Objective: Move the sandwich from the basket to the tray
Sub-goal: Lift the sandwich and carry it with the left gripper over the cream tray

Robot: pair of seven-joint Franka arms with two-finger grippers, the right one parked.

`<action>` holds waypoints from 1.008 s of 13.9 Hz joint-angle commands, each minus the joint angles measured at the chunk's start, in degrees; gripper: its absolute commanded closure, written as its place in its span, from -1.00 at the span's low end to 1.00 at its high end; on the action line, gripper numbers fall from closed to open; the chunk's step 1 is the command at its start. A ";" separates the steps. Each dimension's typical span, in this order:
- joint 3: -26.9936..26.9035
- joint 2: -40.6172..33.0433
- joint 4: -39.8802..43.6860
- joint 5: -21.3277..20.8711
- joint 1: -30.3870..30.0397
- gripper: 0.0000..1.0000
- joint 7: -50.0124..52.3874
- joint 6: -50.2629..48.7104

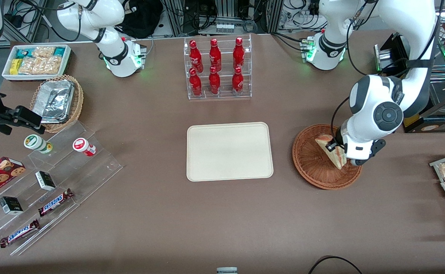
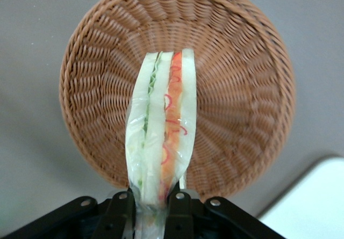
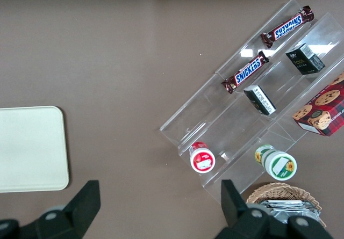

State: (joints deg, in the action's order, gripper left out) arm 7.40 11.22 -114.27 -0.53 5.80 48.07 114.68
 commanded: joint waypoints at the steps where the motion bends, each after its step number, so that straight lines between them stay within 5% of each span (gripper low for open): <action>1: -0.28 0.30 1.77 -0.08 4.21 0.81 -3.67 -2.44; 9: -0.28 11.27 14.58 0.71 18.54 0.88 -6.14 -2.00; 14: -0.37 21.55 25.47 0.36 26.19 0.89 3.42 -1.83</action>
State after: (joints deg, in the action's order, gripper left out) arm 7.84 27.27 -95.75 -0.33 29.25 47.96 113.68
